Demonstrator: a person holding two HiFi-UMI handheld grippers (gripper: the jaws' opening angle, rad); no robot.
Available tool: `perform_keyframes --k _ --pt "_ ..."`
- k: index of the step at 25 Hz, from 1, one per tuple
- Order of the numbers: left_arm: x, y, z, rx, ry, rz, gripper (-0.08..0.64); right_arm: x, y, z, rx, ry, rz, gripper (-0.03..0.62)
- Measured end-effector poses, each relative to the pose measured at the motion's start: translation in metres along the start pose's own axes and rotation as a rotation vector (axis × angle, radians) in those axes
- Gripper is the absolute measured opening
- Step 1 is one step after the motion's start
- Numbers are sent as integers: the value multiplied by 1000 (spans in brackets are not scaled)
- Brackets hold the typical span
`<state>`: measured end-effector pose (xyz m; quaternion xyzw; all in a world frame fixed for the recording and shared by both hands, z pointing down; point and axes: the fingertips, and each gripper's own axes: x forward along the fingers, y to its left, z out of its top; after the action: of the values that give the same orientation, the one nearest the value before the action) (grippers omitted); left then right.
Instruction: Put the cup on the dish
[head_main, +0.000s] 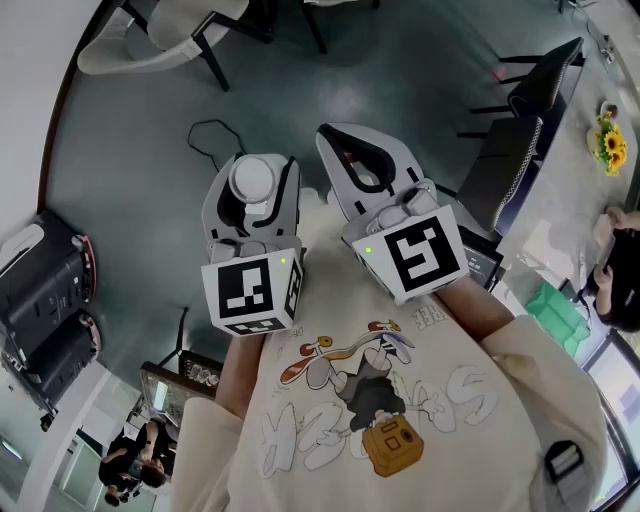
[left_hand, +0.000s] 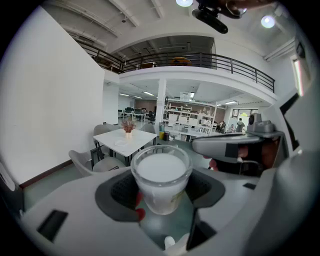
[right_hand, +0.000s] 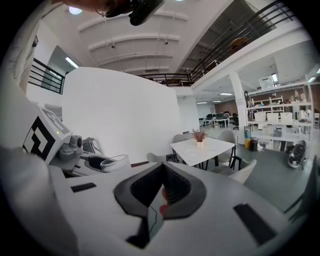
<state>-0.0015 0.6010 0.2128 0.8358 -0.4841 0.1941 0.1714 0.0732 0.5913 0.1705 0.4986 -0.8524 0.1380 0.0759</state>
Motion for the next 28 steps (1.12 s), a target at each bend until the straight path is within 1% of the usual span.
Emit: perform_keyframes --k 5,9,13,18,21,23,28 --pt "-8 -4 -8 -33 23 4 267 -9 4 -6 9 29 10 5" --pt "-8 -8 -5 -25 22 4 267 -14 4 -1 27 -4 27 5" --pt "-2 -17 -6 -21 19 11 267 -18 -9 -7 12 -3 27 5" --pt "-2 -36 -19 -32 48 10 267 -35 -20 -16 38 7 17 5" --pt "0 -35 -17 -24 62 18 267 -30 -23 -15 46 11 23 5" --pt "3 -31 -11 -17 54 23 267 -24 -24 -14 51 15 27 5" --pt "18 -20 -7 -31 65 25 267 -4 -32 -13 70 32 42 5"
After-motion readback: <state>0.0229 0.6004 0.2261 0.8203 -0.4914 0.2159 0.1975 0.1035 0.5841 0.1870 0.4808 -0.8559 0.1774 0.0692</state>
